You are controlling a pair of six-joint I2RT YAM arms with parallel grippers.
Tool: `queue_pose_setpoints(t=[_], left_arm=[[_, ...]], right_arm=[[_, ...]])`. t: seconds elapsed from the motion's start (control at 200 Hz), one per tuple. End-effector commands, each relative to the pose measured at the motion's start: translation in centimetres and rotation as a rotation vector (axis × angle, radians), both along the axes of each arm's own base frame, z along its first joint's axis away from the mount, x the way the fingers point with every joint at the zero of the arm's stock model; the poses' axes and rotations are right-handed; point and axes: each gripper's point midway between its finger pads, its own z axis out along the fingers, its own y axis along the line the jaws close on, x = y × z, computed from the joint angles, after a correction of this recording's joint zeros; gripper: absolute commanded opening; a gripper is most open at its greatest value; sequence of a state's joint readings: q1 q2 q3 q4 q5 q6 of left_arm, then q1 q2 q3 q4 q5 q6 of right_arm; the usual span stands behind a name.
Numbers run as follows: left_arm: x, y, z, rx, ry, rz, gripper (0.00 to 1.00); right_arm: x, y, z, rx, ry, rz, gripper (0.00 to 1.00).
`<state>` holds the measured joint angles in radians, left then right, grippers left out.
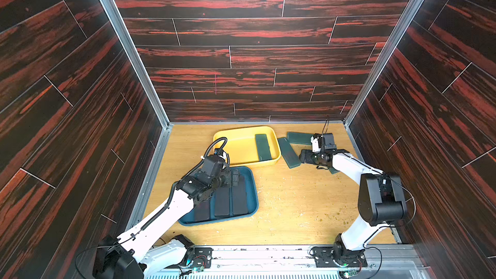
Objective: Place the pencil cases by color into the storage box
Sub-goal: Pick up the pencil case from the center of the board.
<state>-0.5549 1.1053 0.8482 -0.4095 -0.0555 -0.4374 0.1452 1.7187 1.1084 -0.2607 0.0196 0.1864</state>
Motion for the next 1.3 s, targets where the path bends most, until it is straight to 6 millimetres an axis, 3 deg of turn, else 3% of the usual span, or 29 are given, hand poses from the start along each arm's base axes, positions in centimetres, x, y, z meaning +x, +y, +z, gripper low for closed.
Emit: queue_pose_setpoints(t=[0.0,0.281,0.556,0.822,1.107,1.293], left_arm=[[-0.1,-0.1,0.0,0.016,-0.026,0.003,1.0],[-0.5,-0.7,0.2,0.04,-0.048,-0.02,1.0],[-0.8,-0.5,0.4,0.044,-0.054,-0.02,1.0],[-1.1,-0.2,0.7,0.038,-0.058,-0.01,1.0],[-1.0,-0.2,1.0,0.041,-0.062,-0.007,1.0],[-0.9,-0.2,1.4,0.042,-0.068,-0.008,1.0]], right_arm=[[1.2,1.1,0.0,-0.003,-0.023,0.077,0.91],[2.0,3.3,-0.1,-0.023,-0.067,0.225,0.91],[1.7,6.6,-2.5,-0.142,-0.054,0.394,0.9],[2.3,6.7,-4.2,-0.205,-0.025,0.398,0.89],[2.8,6.6,-4.6,-0.222,-0.008,0.391,0.88],[2.9,7.6,-4.9,-0.211,0.007,0.422,0.87]])
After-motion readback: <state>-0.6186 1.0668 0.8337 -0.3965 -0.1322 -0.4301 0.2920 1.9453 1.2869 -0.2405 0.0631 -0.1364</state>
